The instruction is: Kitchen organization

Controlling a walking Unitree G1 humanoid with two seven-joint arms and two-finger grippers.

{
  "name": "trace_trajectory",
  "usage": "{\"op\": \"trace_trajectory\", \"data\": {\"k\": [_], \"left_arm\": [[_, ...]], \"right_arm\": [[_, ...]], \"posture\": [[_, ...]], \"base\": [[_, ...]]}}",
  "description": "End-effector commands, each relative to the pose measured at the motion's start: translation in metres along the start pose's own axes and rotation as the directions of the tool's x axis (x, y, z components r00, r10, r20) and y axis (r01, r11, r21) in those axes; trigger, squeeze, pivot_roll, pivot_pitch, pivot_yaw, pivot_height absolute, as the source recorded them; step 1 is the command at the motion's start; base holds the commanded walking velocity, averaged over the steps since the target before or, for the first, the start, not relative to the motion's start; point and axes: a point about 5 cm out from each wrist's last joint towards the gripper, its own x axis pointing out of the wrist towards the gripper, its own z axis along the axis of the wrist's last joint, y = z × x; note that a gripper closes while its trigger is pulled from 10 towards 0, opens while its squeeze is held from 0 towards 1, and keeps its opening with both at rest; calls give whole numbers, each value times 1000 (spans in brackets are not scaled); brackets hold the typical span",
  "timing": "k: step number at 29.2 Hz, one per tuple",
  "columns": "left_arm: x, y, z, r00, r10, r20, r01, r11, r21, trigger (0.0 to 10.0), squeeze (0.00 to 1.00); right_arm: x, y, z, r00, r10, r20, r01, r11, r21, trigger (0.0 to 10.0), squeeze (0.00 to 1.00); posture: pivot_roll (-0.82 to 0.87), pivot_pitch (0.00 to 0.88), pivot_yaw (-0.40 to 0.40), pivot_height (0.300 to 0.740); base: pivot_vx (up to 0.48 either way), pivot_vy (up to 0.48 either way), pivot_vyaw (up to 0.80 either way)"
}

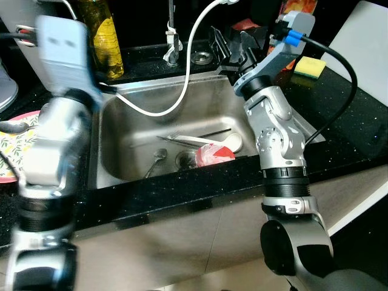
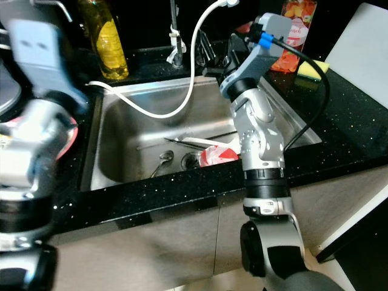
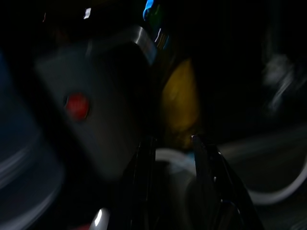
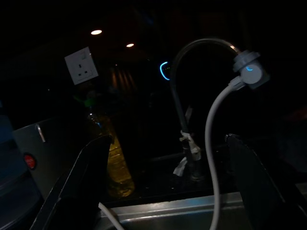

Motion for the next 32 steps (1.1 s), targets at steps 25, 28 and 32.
{"op": "trace_trajectory", "data": {"k": [25, 28, 32], "left_arm": [[47, 33, -92, 811, 209, -546, -297, 952, -77, 10000, 0], [39, 32, -108, 766, 244, -595, -363, 928, -87, 10000, 0], [26, 32, -120, 727, 294, -621, -434, 897, -83, 10000, 0]], "right_arm": [[-2, 9, 3, 1000, 25, 1, -25, 1000, -1, 10000, 0], [-9, -4, 6, 999, -30, 14, 31, 999, -13, 10000, 0], [-10, -7, 6, 999, -49, 13, 49, 999, -8, 10000, 0]], "posture": [[143, 0, 94, 740], [133, 0, 110, 740], [133, 0, 107, 740]], "base": [[0, 0, 0], [0, 0, 0], [0, 0, 0]]}}
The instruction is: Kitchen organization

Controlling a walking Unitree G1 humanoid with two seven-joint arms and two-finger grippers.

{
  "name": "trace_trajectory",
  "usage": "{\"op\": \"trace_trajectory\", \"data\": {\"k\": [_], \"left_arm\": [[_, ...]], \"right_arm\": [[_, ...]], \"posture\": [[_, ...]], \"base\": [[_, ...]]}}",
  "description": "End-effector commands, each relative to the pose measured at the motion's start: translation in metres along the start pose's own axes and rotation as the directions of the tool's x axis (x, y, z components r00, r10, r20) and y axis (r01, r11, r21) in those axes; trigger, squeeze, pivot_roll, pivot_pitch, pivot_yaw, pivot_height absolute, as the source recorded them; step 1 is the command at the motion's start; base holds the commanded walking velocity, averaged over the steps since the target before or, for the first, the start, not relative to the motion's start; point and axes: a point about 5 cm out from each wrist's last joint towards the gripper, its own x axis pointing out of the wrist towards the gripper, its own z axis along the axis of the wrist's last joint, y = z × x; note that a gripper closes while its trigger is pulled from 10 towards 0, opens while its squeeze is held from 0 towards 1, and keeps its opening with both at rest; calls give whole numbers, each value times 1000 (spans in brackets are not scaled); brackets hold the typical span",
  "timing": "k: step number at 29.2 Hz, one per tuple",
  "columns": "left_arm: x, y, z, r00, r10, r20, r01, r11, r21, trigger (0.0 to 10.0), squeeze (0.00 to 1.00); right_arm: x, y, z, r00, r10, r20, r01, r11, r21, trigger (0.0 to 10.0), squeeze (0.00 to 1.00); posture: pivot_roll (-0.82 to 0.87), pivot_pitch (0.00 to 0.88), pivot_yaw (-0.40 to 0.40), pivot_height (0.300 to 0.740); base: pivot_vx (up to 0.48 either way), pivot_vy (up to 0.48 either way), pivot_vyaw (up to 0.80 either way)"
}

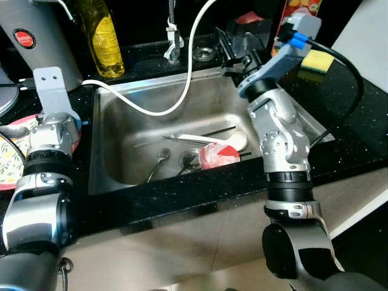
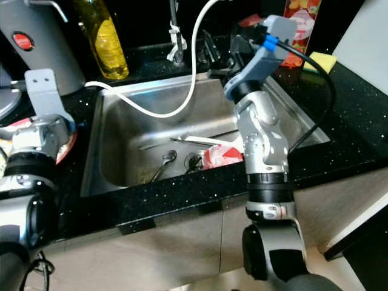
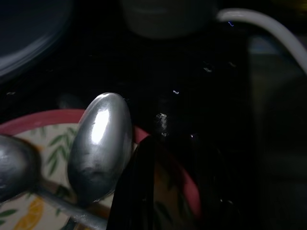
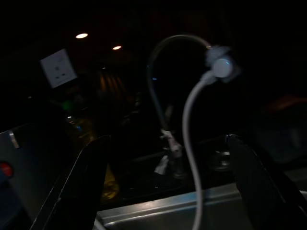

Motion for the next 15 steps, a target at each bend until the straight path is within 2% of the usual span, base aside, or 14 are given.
{"op": "trace_trajectory", "data": {"k": [1, 2, 5, 7, 9, 10, 11, 12, 13, 15], "left_arm": [[-3, 5, -27, 995, 54, -83, -55, 998, -10, 10000, 0], [-3, 5, -27, 995, 54, -83, -55, 998, -10, 10000, 0], [-26, 3, -68, 985, 95, -146, -92, 995, 23, 10000, 0], [-29, 5, -74, 982, 110, -151, -106, 994, 31, 10000, 0], [-38, 19, -87, 971, 198, -131, -192, 980, 60, 10000, 0], [-38, 19, -87, 971, 198, -131, -192, 980, 60, 10000, 0], [-42, 29, -87, 963, 255, -88, -248, 965, 84, 10000, 0], [-42, 29, -87, 963, 255, -88, -248, 965, 84, 10000, 0], [-46, 40, -85, 949, 311, -56, -306, 949, 72, 10000, 0], [-53, 52, -77, 930, 367, -2, -367, 930, 37, 10000, 0]], "right_arm": [[-1, 1, 3, 1000, 3, 9, -3, 1000, 5, 10000, 0], [-1, 1, 3, 1000, 3, 9, -3, 1000, 5, 10000, 0], [-1, 1, 5, 1000, 21, 10, -21, 1000, -9, 10000, 0], [-1, 1, 6, 1000, 20, 11, -20, 1000, -9, 10000, 0], [2, 0, 5, 1000, 12, 6, -12, 1000, 7, 10000, 0], [2, 0, 5, 1000, 12, 6, -12, 1000, 7, 10000, 0], [4, 3, 3, 1000, 28, -2, -28, 1000, 11, 10000, 0], [4, 3, 3, 1000, 28, -2, -28, 1000, 11, 10000, 0], [6, 8, 1, 999, 54, -10, -53, 998, 14, 10000, 0], [9, 14, -1, 996, 83, -18, -83, 996, 20, 10000, 0]], "posture": [[133, 0, 107, 740], [133, 0, 107, 740], [129, 0, 111, 740], [129, 0, 111, 740], [165, 0, 69, 740], [165, 0, 69, 740], [173, 0, 65, 740], [173, 0, 65, 740], [184, 0, 60, 740], [202, 0, 48, 740]], "base": [[0, 0, 0], [0, 0, 0], [0, 0, 0], [0, 0, 0], [0, 0, 0], [0, 0, 0], [0, 0, 0], [0, 0, 0], [0, 0, 0], [0, 0, 0]]}}
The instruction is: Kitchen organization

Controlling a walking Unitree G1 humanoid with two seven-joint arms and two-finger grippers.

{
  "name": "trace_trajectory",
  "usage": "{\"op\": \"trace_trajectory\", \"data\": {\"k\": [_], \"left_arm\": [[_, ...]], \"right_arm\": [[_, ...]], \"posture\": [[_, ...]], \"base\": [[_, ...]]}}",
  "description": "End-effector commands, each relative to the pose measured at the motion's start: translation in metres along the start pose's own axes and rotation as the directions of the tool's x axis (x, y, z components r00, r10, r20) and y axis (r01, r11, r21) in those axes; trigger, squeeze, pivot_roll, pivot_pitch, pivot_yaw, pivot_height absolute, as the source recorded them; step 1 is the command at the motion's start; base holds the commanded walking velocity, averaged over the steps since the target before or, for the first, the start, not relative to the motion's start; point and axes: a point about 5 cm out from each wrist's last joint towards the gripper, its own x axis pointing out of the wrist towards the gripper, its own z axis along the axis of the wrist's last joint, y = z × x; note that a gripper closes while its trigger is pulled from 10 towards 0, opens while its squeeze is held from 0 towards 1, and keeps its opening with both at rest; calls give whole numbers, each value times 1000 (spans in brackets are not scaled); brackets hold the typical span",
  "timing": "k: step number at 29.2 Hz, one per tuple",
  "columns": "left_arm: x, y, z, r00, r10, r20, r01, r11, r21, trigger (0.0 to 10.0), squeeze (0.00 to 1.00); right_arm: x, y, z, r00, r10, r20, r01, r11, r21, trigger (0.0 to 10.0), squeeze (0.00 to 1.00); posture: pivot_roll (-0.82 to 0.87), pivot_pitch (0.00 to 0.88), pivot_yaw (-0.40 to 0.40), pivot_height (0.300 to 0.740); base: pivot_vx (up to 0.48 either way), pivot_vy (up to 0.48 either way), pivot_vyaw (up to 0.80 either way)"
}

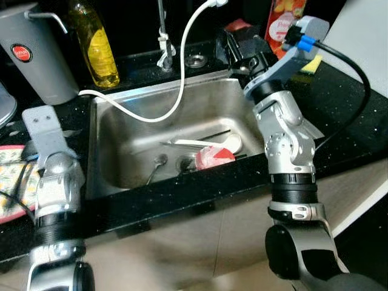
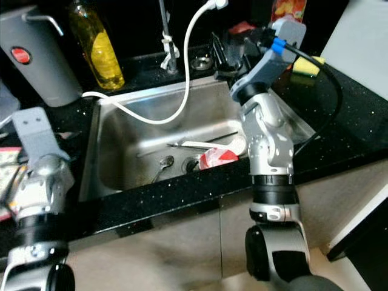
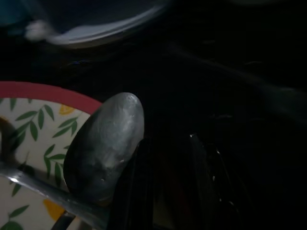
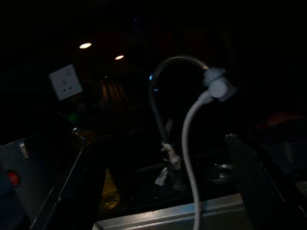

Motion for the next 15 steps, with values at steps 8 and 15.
{"op": "trace_trajectory", "data": {"k": [8, 15], "left_arm": [[2, 17, 48, 977, 1, 212, 3, 1000, -20, 10000, 0], [-6, -3, 100, 923, -119, 366, 168, 980, -105, 10000, 0]], "right_arm": [[6, 11, -7, 999, 44, -22, -43, 998, 45, 10000, 0], [10, 12, -4, 999, 51, -12, -51, 998, 40, 10000, 0]], "posture": [[219, 0, 35, 740], [198, 0, 35, 740]], "base": [[0, 0, 0], [0, 0, 0]]}}
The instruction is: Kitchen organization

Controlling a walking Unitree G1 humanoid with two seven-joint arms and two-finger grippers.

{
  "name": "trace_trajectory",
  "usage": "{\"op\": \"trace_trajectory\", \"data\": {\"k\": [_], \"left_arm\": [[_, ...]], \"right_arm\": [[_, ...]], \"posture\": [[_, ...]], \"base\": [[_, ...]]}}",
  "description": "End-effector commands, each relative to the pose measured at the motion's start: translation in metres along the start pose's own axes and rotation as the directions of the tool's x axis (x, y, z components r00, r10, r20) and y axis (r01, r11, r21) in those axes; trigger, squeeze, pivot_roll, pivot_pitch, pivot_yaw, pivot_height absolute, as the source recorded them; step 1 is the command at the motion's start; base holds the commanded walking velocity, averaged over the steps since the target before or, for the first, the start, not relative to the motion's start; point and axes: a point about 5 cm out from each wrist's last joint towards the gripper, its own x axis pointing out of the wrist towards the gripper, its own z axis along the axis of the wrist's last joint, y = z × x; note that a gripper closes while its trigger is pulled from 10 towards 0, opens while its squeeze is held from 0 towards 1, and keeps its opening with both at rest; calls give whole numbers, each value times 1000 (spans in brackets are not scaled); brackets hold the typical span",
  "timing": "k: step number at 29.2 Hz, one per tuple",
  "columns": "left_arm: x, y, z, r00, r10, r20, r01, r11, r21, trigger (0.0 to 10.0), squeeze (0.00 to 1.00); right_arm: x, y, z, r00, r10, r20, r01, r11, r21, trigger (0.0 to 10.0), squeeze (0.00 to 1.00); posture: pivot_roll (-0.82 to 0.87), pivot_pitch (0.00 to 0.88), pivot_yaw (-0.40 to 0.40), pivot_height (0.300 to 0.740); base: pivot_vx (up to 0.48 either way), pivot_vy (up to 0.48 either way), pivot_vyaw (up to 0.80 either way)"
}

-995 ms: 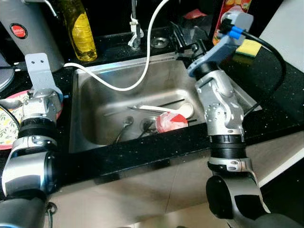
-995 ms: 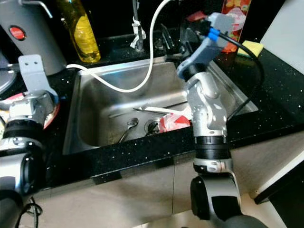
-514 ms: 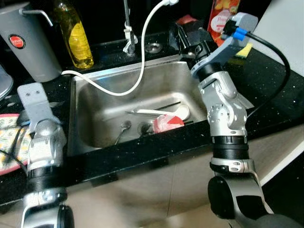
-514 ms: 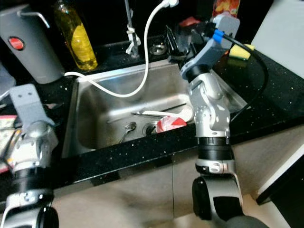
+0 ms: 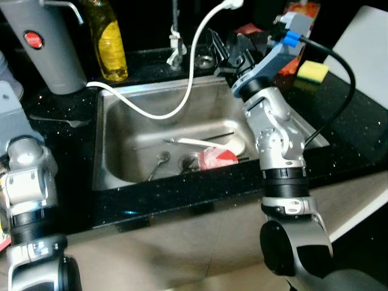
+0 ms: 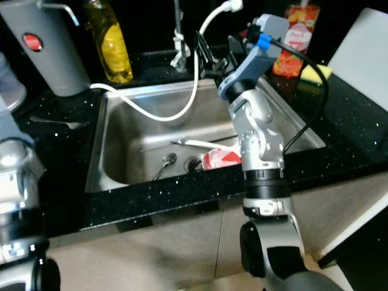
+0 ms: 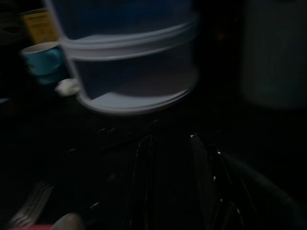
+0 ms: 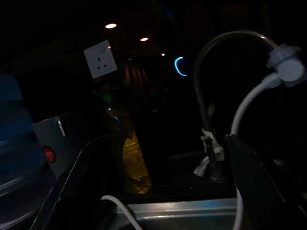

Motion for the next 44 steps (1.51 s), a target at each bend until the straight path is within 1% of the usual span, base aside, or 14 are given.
{"op": "trace_trajectory", "data": {"k": [1, 4, 9, 11, 16, 19, 20, 22, 23, 30, 39, 42, 43, 44], "left_arm": [[-1, -6, 19, 995, -55, 81, 57, 998, -32, 10000, 0], [-6, -10, 30, 989, -101, 109, 109, 992, -70, 10000, 0], [6, -26, 6, 977, -189, -101, 193, 981, 35, 10000, 0], [12, -49, -7, 945, -271, -181, 285, 957, 54, 10000, 1000], [9, -65, -19, 926, -313, -213, 357, 908, 218, 10000, 1000], [1, -62, -15, 925, -349, -153, 380, 824, 420, 10000, 1000], [-10, -52, -12, 913, -389, -123, 388, 737, 552, 10000, 1000], [-14, -48, -12, 907, -402, -124, 394, 708, 587, 10000, 1000], [-17, -41, -12, 906, -405, -122, 387, 679, 624, 10000, 0], [-7, -32, -29, 867, -431, -250, 495, 689, 529, 10000, 0], [0, -38, -46, 814, -460, -354, 579, 604, 547, 10000, 0], [2, -47, -47, 768, -514, -382, 640, 594, 487, 9608, 0], [3, -49, -48, 758, -525, -387, 652, 594, 471, 7569, 0], [5, -50, -48, 752, -531, -391, 659, 598, 456, 7569, 0]], "right_arm": [[1, -1, 1, 1000, -4, 2, 4, 1000, -1, 10000, 0], [0, -4, 2, 1000, -13, 4, 13, 1000, -8, 10000, 0], [-3, -9, 3, 1000, -28, 3, 28, 999, -20, 10000, 0], [0, -6, 3, 1000, -23, 7, 23, 1000, -14, 10000, 0], [0, -1, 4, 1000, -11, 19, 12, 1000, -17, 10000, 0], [-3, -5, 8, 999, -28, 30, 29, 999, -25, 10000, 0], [-8, -11, 11, 998, -57, 37, 58, 998, -36, 10000, 0], [-10, -14, 12, 997, -68, 38, 69, 997, -39, 10000, 0], [-11, -17, 12, 996, -79, 38, 81, 996, -42, 10000, 0], [-9, -15, 7, 997, -69, 25, 70, 997, -32, 10000, 0], [-4, -8, 8, 999, -44, 26, 45, 999, -22, 10000, 0], [-7, -10, 8, 998, -52, 22, 53, 998, -28, 10000, 0], [-7, -10, 8, 998, -54, 23, 55, 998, -30, 10000, 0], [-7, -11, 9, 998, -56, 24, 57, 998, -31, 10000, 0]], "posture": [[198, 0, 35, 740], [186, 0, 37, 740], [184, 0, 37, 740], [182, 0, 42, 740], [147, 0, 71, 740], [125, 0, 88, 740], [114, 0, 95, 740], [114, 0, 98, 740], [114, 0, 98, 740], [148, 0, 76, 740], [153, 0, 67, 740], [150, 0, 67, 740], [135, 0, 74, 740], [135, 0, 74, 740]], "base": [[0, 0, 0], [0, 0, 0], [0, 0, 0], [0, 0, 0], [0, 0, 0], [0, 0, 0], [0, 0, 0], [0, 0, 0], [0, 0, 0], [0, 0, 0], [0, 0, 0], [0, 0, 0], [0, 0, 0], [0, 0, 0]]}}
